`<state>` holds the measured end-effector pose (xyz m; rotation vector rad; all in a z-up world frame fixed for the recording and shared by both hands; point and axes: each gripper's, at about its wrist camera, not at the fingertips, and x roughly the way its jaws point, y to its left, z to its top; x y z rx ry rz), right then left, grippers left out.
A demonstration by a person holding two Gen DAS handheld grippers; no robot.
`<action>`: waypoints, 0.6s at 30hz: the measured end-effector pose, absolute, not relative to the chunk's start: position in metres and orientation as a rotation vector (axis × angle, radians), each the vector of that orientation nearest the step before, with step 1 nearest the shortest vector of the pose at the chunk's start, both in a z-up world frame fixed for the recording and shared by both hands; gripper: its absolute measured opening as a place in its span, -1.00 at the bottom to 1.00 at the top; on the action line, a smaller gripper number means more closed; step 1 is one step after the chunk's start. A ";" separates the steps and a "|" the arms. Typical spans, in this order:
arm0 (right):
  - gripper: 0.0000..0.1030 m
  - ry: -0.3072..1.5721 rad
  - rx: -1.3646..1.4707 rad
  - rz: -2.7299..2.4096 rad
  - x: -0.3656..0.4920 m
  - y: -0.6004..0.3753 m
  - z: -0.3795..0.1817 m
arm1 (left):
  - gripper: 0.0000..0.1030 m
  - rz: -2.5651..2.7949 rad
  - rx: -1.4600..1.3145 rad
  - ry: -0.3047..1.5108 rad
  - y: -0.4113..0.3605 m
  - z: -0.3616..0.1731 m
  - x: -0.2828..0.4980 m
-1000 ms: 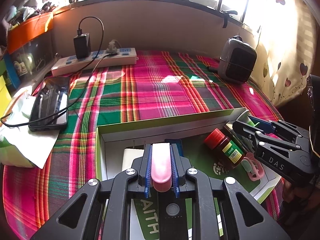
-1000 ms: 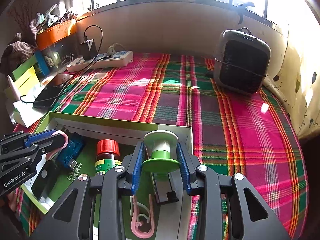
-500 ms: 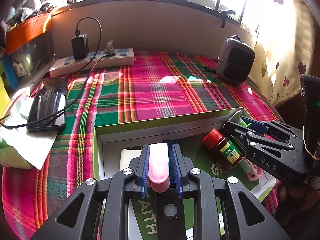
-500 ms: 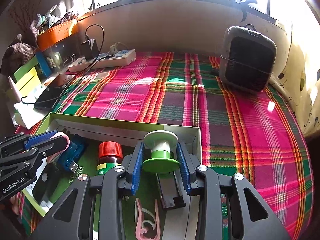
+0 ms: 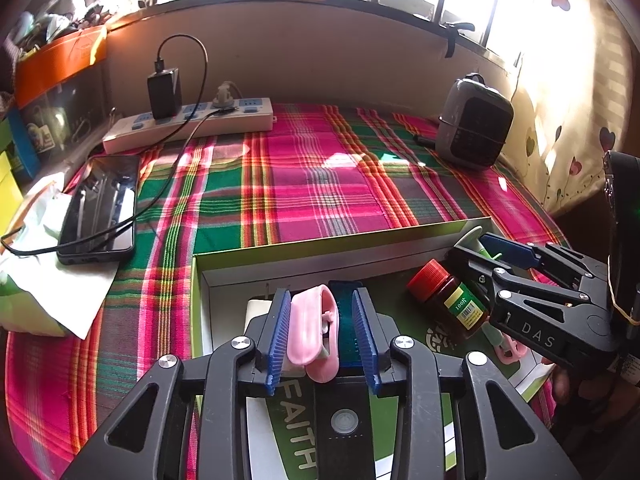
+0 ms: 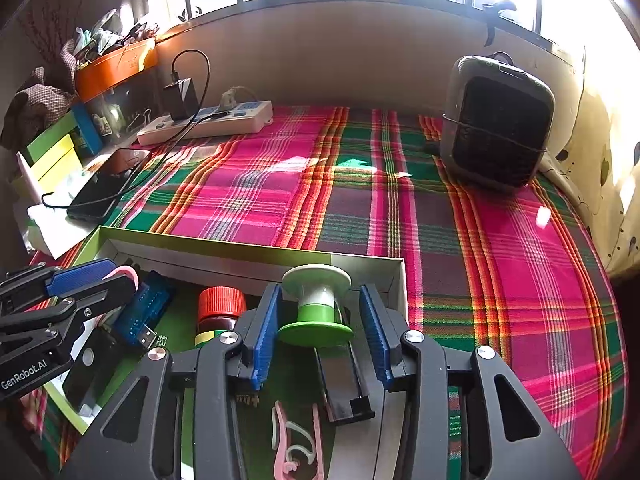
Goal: Organize rigid objects
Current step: 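Lower the green spool into the tray and open the right tool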
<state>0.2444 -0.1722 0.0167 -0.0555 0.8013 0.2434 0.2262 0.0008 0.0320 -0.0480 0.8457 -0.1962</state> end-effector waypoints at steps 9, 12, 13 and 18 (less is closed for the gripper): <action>-0.07 0.802 -0.035 0.255 0.242 -0.172 0.017 | -0.36 -0.196 -0.050 0.847 0.001 0.032 0.224; -0.04 0.800 -0.028 0.257 0.240 -0.172 0.018 | -0.35 -0.194 -0.051 0.849 0.001 0.032 0.222; -0.04 0.799 -0.026 0.257 0.240 -0.173 0.018 | -0.35 -0.193 -0.052 0.850 0.001 0.032 0.222; -0.03 0.790 -0.011 0.256 0.237 -0.175 0.021 | -0.34 -0.193 -0.054 0.848 0.001 0.033 0.218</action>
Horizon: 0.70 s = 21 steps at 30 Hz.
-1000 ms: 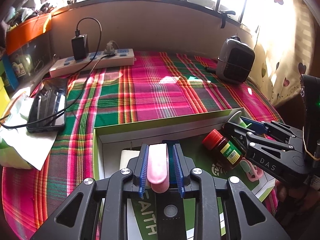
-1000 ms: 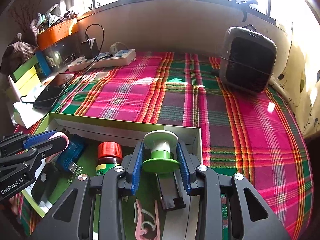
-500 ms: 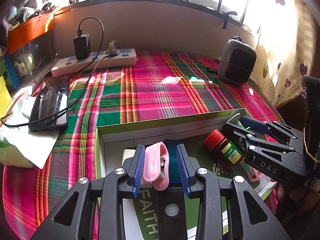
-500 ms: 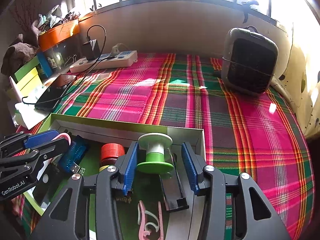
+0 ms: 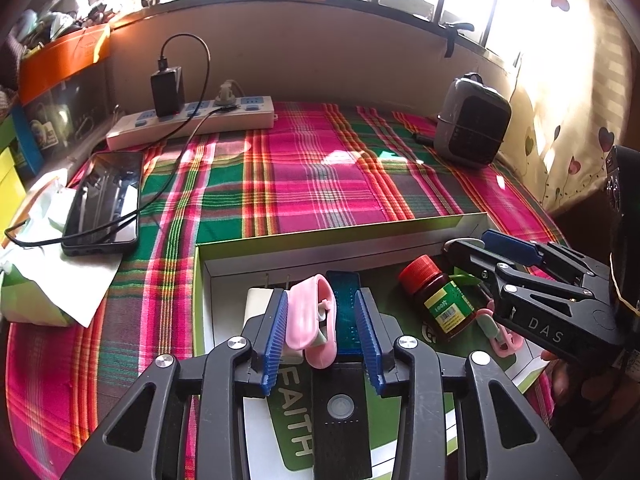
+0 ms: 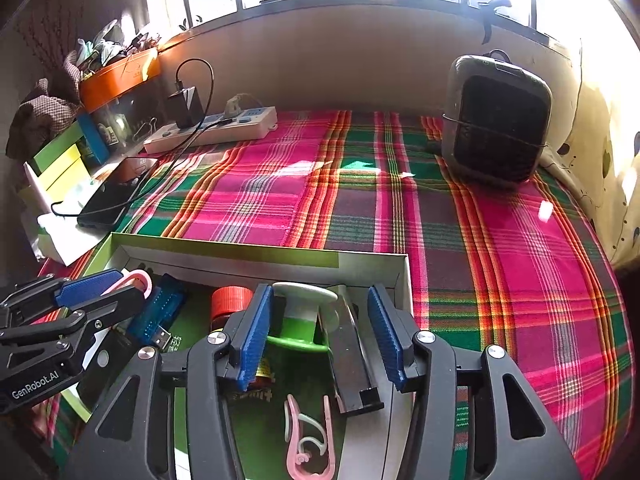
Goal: Organize rigid objects
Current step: 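Lower the green spool into the tray and open the right tool, then move the left tool to the clear round container while the right tool approaches the black disc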
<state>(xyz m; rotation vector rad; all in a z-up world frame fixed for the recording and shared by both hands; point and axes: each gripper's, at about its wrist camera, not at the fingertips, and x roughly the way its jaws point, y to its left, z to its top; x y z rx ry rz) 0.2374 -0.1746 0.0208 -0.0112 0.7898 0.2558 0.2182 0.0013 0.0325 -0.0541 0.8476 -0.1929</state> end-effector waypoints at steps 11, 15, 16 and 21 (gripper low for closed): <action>-0.02 0.779 0.000 0.258 0.230 -0.173 0.026 | -0.34 -0.187 -0.051 0.836 0.002 0.037 0.209; -0.02 0.773 0.000 0.258 0.224 -0.173 0.028 | -0.34 -0.195 -0.051 0.824 0.002 0.041 0.201; -0.02 0.773 0.002 0.258 0.223 -0.172 0.029 | -0.34 -0.196 -0.052 0.823 0.002 0.042 0.200; -0.02 0.763 0.004 0.263 0.214 -0.170 0.033 | -0.34 -0.200 -0.051 0.815 0.001 0.046 0.191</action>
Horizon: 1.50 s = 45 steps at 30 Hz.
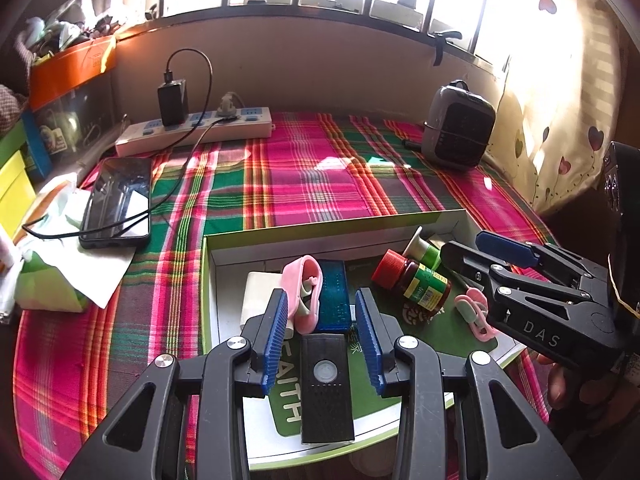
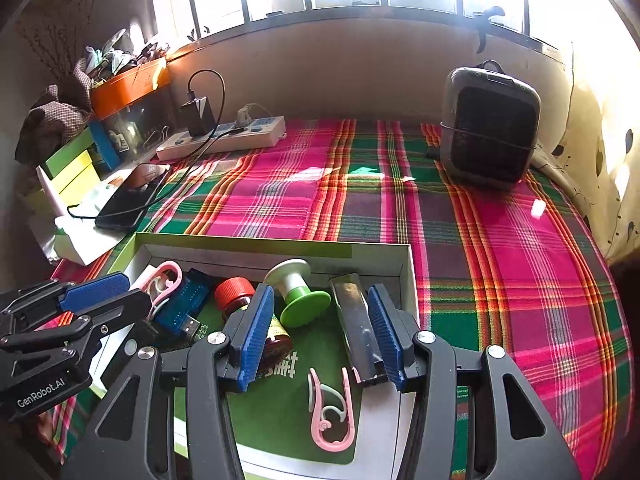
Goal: Organize rigid objects
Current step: 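Move the left tool to the clear round container while the right tool approaches the black disc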
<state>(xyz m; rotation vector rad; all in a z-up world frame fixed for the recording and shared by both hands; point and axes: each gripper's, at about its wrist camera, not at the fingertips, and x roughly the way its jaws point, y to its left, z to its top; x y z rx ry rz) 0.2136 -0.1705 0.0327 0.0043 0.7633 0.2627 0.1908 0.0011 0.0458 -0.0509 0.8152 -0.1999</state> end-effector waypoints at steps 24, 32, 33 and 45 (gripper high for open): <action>-0.02 0.742 0.009 0.276 0.172 -0.161 0.042 | -0.34 -0.192 -0.064 0.778 0.009 0.057 0.151; -0.02 0.743 0.016 0.276 0.153 -0.166 0.043 | -0.34 -0.187 -0.111 0.766 0.022 0.059 0.132; -0.02 0.744 0.020 0.277 0.151 -0.166 0.043 | -0.33 -0.186 -0.117 0.765 0.024 0.059 0.130; -0.02 0.795 0.044 0.309 0.117 -0.165 0.036 | -0.33 -0.179 -0.179 0.781 0.039 0.047 0.105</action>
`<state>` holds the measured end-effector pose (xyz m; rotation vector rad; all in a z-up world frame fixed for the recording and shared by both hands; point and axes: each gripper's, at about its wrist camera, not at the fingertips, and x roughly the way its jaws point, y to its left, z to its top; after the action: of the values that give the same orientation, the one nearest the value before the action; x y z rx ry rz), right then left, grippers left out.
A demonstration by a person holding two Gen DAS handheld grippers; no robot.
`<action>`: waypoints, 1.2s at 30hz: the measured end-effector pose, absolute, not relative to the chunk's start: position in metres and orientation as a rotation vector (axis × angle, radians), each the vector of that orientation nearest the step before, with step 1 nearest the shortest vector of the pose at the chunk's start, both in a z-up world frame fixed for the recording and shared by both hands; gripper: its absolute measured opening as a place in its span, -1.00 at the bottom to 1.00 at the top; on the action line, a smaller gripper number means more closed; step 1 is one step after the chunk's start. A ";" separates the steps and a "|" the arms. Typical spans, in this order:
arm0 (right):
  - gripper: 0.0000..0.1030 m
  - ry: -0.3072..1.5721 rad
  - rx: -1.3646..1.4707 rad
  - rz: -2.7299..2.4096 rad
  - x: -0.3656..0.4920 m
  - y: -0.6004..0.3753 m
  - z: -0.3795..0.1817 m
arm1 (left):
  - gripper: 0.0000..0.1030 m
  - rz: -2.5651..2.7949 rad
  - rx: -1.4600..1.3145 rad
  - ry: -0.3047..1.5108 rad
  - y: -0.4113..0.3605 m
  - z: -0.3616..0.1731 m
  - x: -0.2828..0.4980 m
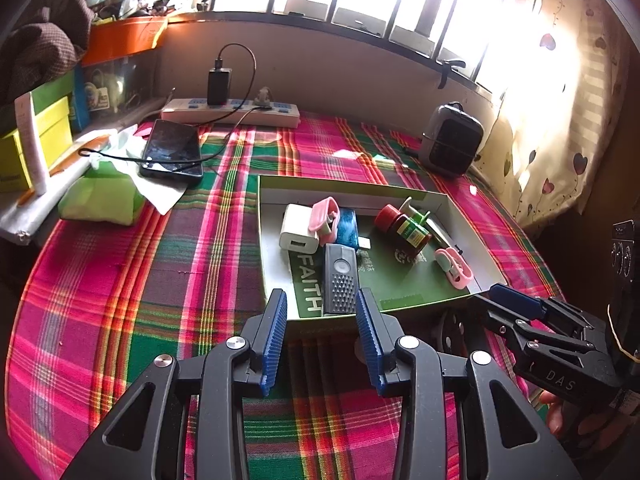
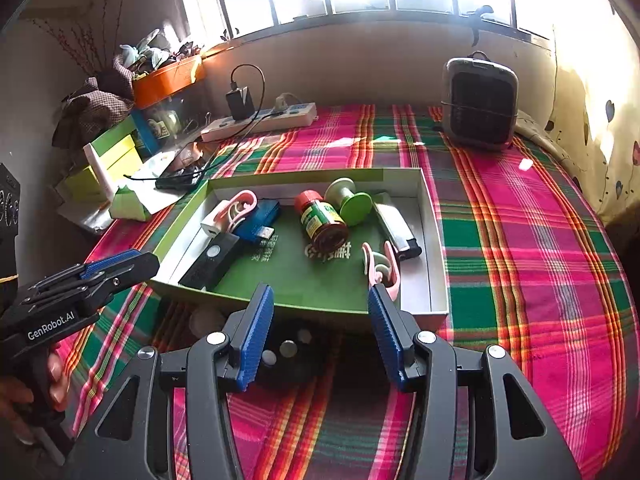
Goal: Organize rigid objects
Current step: 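Move the left tool to the clear round container while the right tool approaches the black disc, then close the left tool on the clear container while the right tool grasps the black dotted disc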
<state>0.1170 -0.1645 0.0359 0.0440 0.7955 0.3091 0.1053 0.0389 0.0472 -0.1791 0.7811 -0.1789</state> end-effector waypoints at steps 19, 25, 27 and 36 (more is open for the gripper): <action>0.14 0.886 -0.017 0.291 0.107 -0.137 0.008 | -0.31 -0.200 -0.207 0.824 0.042 0.028 0.086; 0.14 0.902 -0.066 0.263 0.110 -0.128 0.002 | -0.31 -0.207 -0.207 0.834 0.040 0.026 0.086; 0.14 0.904 -0.070 0.257 0.111 -0.128 0.001 | -0.31 -0.209 -0.206 0.838 0.040 0.025 0.087; 0.14 0.891 -0.075 0.235 0.110 -0.132 0.000 | -0.31 -0.222 -0.195 0.859 0.033 0.020 0.090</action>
<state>0.1104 -0.1321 0.0003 -0.0746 0.8906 0.2345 0.0900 0.0331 0.0200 -0.1949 0.8593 -0.2219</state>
